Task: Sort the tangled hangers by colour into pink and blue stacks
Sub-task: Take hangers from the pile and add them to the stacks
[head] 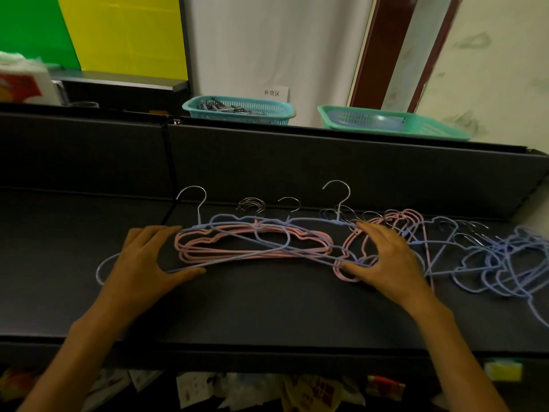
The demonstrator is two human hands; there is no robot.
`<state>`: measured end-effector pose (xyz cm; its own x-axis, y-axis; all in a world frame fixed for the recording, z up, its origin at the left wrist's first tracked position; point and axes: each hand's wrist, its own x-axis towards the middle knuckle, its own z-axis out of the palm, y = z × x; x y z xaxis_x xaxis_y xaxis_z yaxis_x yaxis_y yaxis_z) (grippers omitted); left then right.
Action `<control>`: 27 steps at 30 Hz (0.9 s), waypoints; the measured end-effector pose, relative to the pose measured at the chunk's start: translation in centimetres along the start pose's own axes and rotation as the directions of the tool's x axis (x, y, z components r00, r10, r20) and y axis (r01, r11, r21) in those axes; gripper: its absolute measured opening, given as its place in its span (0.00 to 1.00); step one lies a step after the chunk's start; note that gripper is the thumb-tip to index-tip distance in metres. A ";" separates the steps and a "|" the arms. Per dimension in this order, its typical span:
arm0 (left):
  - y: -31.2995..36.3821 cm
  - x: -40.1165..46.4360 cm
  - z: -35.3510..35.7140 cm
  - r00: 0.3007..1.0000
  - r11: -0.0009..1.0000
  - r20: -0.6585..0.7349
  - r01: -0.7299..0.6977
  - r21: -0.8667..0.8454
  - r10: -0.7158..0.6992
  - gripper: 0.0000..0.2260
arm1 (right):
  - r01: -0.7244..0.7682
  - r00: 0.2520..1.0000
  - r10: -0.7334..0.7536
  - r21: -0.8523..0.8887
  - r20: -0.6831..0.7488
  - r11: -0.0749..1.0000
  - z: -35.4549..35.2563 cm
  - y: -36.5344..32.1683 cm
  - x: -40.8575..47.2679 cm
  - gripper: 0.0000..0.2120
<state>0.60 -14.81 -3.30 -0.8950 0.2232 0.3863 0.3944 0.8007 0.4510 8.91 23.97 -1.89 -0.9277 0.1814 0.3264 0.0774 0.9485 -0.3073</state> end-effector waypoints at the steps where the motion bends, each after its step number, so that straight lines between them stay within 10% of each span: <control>1: 0.1 -0.5 0.0 1.000 1.000 -0.017 -0.001 0.000 0.001 0.40 | 0.014 1.000 -0.014 0.003 -0.006 1.000 0.0 0.0 -0.2 0.42; 12: -4.4 -4.8 -6.3 0.992 0.998 -0.125 0.022 0.056 -0.015 0.39 | 0.153 0.988 -0.149 0.072 -0.049 0.986 1.8 -6.8 0.5 0.40; 27: -26.1 -14.2 -21.6 0.978 0.978 -0.189 0.124 0.168 -0.092 0.41 | 0.274 0.962 -0.272 0.178 -0.040 0.945 12.4 -35.9 -0.8 0.41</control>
<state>7.58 -50.87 -3.16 -0.8717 0.0395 0.4884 0.2394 0.9040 0.3542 2.38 -13.40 -2.18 -0.8985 -0.0729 0.4329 -0.2466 0.8997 -0.3602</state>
